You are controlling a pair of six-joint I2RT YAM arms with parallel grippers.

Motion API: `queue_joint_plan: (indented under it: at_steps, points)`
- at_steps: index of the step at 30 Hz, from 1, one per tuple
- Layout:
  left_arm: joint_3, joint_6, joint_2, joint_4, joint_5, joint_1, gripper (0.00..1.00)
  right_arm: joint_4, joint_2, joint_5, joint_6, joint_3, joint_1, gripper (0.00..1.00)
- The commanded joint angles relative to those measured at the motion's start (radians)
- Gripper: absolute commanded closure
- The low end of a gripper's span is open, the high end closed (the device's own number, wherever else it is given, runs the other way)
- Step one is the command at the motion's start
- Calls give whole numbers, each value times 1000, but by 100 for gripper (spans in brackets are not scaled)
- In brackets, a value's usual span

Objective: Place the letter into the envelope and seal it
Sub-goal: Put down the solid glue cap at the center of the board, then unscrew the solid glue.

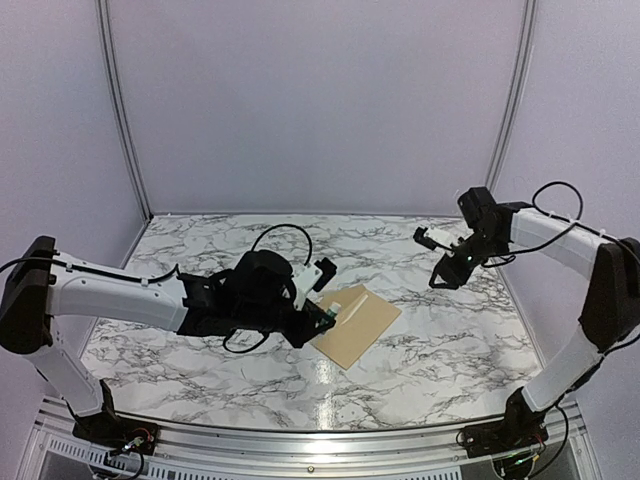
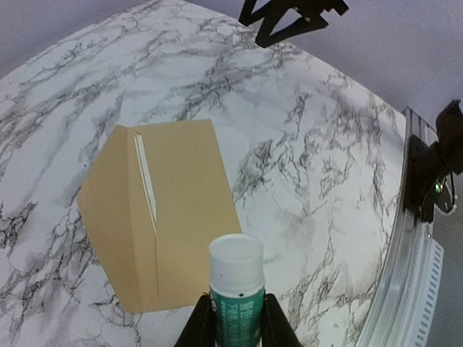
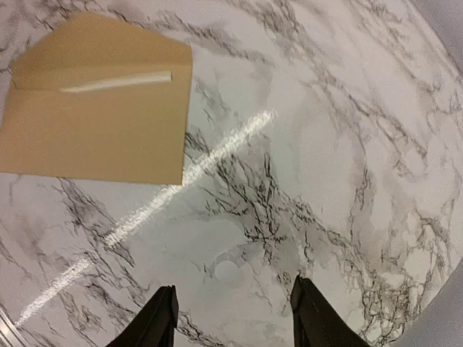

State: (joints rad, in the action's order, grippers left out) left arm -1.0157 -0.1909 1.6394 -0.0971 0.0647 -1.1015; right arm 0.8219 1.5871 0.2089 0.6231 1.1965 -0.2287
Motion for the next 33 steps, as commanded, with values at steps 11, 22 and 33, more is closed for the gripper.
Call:
queue_joint_plan:
  at_steps: [11, 22, 33]
  points:
    - [-153, -165, 46, -724, -219, 9, 100, -202, -286, 604, -230, 120, -80, 46]
    - [-142, -339, 217, -1244, -34, 83, 100, -304, -188, 619, -306, 212, -272, 46]
    - [-149, -366, 243, -1272, 14, 98, 100, -283, -125, 649, -308, 265, -323, 55]
